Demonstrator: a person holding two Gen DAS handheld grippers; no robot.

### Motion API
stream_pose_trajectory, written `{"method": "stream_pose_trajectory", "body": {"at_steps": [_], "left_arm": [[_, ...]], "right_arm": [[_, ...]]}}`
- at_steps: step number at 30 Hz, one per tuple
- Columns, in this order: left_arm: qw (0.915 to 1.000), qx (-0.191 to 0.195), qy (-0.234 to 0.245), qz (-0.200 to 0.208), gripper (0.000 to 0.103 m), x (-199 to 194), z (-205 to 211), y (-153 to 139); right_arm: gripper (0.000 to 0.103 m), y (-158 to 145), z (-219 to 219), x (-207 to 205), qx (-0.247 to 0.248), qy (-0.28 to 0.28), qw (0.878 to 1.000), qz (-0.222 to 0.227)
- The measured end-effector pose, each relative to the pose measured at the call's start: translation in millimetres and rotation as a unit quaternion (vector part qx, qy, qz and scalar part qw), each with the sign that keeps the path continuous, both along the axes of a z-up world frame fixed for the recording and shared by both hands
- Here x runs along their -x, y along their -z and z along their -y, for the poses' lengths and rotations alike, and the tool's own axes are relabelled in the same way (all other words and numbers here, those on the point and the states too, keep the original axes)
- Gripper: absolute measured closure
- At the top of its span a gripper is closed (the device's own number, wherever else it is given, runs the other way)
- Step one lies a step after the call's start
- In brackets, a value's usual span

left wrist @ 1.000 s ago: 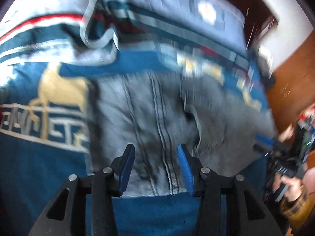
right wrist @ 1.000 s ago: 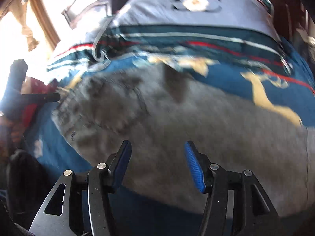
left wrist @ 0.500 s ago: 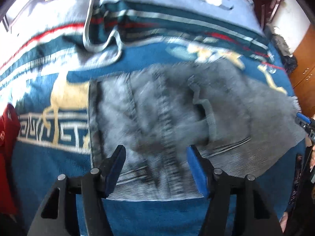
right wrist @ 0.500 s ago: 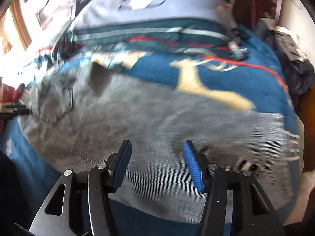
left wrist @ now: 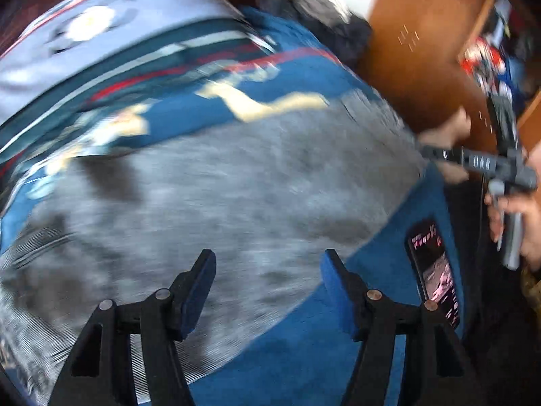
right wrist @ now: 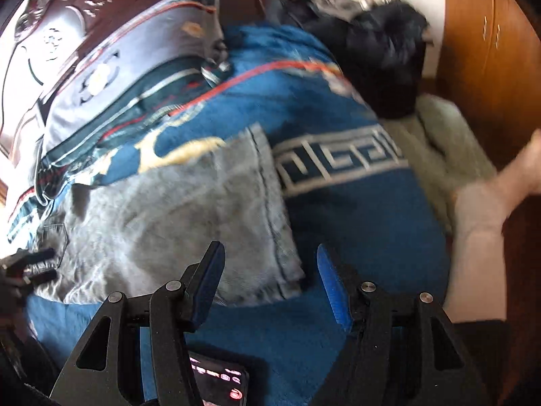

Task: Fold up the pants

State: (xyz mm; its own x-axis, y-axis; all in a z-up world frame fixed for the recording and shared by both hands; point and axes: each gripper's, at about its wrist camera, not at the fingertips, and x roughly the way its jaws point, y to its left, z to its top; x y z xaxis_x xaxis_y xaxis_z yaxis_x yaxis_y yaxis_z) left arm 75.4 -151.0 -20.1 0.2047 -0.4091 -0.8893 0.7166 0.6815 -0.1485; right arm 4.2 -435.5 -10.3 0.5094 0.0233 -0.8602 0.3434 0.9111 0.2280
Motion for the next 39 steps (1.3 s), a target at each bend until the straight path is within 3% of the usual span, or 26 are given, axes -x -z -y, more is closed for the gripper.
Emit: {"method": "stream_pose_trajectory", "body": {"at_steps": [2,3,4,5,9,12,16,19,21,24,28,30,31,32,39], "left_arm": [[0.9997,-0.021,0.008,-0.011,0.036,4,16,16],[0.9993,-0.031,0.008,-0.021,0.036,3,20,26],[0.9986,-0.045,0.006,-0.028,0.036,3,21,35],[0.9979,-0.056,0.005,-0.031,0.036,3,16,44],[0.9987,-0.047,0.018,-0.005,0.034,11,9,47],[0.9984,-0.053,0.02,-0.01,0.034,10,8,46],[0.9988,-0.041,0.01,-0.025,0.035,5,6,37],[0.9992,0.016,0.006,-0.036,0.035,4,4,19],[0.9987,0.035,0.01,-0.036,0.035,2,9,10],[0.9993,0.019,0.022,-0.021,0.035,-5,26,9],[0.9991,-0.023,0.012,-0.035,0.035,-12,42,36],[0.999,-0.021,0.003,-0.038,0.034,-11,41,45],[0.9994,-0.014,0.0,-0.033,0.034,-10,39,46],[0.9995,-0.011,0.0,-0.03,0.034,-9,38,47],[0.9994,-0.029,0.016,-0.012,0.034,-4,46,44]], "right_arm": [[0.053,9,5,0,-0.022,0.001,1.0,-0.012],[0.065,13,7,-2,-0.035,0.001,0.999,-0.016],[0.086,17,8,-3,-0.045,0.0,0.999,-0.019],[0.087,17,8,-3,-0.041,0.001,0.999,-0.019],[0.088,-2,3,0,-0.003,-0.001,1.0,0.014],[0.087,18,4,-4,-0.011,0.002,1.0,-0.028],[0.068,5,22,14,-0.057,0.034,0.998,0.004],[0.061,-3,29,30,-0.053,0.039,0.998,0.008],[0.061,3,27,30,-0.065,0.027,0.997,-0.007],[0.061,18,12,18,-0.062,-0.016,0.997,-0.041],[0.061,30,-9,0,-0.019,-0.059,0.996,-0.063],[0.066,34,-13,-4,0.003,-0.074,0.995,-0.068],[0.079,33,-13,-5,0.012,-0.074,0.995,-0.068],[0.083,32,-12,-2,0.019,-0.07,0.995,-0.07],[0.085,32,-6,4,-0.001,-0.038,0.996,-0.08]]}}
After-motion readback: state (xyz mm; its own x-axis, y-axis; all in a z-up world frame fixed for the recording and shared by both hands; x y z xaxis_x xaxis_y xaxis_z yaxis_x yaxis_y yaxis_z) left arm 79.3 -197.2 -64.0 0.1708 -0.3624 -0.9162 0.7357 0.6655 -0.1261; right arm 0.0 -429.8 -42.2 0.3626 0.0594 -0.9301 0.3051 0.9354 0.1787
